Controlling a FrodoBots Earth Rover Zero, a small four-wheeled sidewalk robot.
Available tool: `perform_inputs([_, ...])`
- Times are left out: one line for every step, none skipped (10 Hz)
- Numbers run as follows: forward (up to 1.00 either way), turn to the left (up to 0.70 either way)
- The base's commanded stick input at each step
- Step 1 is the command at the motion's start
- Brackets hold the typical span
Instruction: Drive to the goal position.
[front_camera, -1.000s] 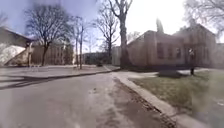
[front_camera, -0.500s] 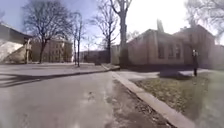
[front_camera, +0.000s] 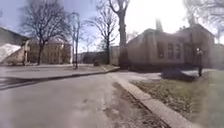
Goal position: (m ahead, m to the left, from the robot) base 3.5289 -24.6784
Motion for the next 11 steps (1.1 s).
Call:
perform_inputs([0.85,0.00])
perform_inputs([0.85,0.00])
perform_inputs([0.85,0.07])
perform_inputs([0.85,0.32])
perform_inputs([0.85,0.34])
perform_inputs([0.85,0.34])
perform_inputs([0.85,0.34])
perform_inputs([0.85,0.34])
perform_inputs([0.85,0.34])
perform_inputs([0.85,0.04])
perform_inputs([0.85,0.00])
